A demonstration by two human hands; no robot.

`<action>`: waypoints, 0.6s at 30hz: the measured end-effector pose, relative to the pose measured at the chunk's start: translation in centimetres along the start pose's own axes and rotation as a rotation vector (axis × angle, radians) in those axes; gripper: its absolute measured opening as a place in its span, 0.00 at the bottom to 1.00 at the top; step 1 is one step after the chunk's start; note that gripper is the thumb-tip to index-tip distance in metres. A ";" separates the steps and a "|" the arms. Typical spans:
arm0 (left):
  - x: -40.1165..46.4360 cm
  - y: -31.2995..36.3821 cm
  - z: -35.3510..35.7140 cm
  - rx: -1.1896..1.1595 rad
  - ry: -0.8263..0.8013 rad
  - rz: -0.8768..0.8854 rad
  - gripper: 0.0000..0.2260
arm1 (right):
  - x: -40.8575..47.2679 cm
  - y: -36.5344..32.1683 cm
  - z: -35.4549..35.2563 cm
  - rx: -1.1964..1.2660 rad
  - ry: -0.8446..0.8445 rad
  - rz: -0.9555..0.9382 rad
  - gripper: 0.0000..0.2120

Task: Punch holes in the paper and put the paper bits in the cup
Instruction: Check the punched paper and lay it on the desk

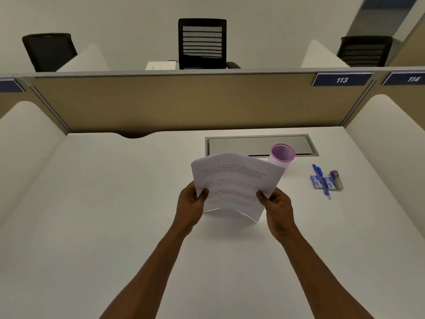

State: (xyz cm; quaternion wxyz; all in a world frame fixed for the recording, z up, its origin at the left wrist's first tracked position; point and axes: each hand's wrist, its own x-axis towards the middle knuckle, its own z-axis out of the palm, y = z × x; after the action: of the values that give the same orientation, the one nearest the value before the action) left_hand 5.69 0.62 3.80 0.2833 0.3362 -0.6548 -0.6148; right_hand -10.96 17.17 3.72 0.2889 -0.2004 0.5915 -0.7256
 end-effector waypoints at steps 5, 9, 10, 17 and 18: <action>-0.5 0.0 -0.2 -0.025 0.019 0.011 0.11 | -0.2 0.0 0.4 -0.050 -0.004 -0.036 0.13; -0.9 -0.1 0.0 -0.003 0.014 -0.028 0.13 | -0.4 1.0 0.6 -0.054 0.020 0.046 0.11; -0.9 0.0 0.1 0.006 0.017 -0.036 0.13 | -0.3 1.0 0.6 -0.055 0.028 0.046 0.10; -1.0 0.1 0.2 0.047 0.032 -0.049 0.13 | -0.2 1.3 0.6 -0.063 0.027 0.049 0.11; -1.2 0.0 0.3 0.047 0.028 -0.056 0.15 | -0.3 1.5 0.6 -0.076 0.030 0.059 0.11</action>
State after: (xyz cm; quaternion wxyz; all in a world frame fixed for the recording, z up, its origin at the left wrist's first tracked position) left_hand 6.17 1.76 3.85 0.2673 0.3697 -0.6553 -0.6021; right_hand -10.08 16.75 2.41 0.2935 -0.1830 0.6286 -0.6965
